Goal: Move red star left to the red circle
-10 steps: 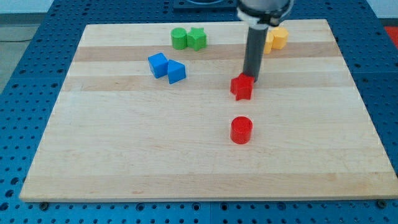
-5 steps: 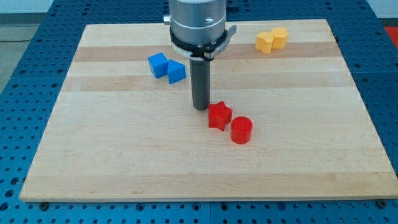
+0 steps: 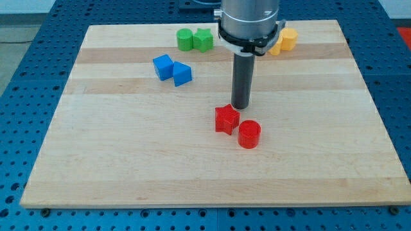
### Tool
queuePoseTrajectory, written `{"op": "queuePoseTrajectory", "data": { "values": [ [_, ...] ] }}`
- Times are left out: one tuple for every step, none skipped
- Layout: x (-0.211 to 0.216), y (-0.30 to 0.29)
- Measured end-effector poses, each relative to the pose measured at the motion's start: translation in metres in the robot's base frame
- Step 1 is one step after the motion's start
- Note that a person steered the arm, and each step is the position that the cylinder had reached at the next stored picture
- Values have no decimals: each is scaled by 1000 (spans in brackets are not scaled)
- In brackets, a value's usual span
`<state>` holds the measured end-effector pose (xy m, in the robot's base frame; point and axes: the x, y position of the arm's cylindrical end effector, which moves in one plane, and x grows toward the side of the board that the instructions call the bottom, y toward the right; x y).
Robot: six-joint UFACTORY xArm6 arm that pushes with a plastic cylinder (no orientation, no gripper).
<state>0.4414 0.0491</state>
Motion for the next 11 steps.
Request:
{"op": "queuePoseTrajectory", "data": {
  "values": [
    [20, -24],
    [28, -40],
    [22, -48],
    [21, -73],
    [26, -78],
    [32, -78],
    [32, -77],
    [34, -69],
    [37, -57],
    [37, -57],
    [37, -57]
  ]
}}
